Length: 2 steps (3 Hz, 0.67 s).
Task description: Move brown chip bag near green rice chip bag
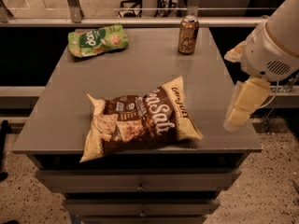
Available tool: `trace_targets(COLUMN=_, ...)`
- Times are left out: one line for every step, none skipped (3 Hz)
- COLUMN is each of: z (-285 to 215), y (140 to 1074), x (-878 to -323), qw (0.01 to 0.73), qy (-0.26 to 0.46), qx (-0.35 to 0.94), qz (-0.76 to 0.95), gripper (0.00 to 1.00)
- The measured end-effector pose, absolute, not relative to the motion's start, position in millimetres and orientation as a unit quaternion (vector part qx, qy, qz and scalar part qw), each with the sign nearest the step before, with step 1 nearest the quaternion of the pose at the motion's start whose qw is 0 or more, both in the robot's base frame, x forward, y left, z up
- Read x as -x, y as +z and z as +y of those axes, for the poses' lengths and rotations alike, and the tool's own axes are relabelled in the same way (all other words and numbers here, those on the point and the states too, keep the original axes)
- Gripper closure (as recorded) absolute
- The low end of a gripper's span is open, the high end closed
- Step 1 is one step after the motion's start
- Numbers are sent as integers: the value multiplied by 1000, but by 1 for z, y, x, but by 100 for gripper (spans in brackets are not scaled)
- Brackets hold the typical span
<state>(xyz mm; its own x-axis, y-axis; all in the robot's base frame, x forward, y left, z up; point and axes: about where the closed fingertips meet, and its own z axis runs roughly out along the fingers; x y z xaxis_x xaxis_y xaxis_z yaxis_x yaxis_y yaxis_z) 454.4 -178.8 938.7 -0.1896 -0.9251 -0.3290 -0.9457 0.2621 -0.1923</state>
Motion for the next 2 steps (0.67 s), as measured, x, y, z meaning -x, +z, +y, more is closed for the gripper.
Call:
trace_targets(z=-150, y=910, x=-463, qw=198, qy=72, qx=600, qz=771, gripper=0)
trace_targets(z=-126, y=889, x=-468, qw=204, qy=110, qx=583, qz=779, gripper=0)
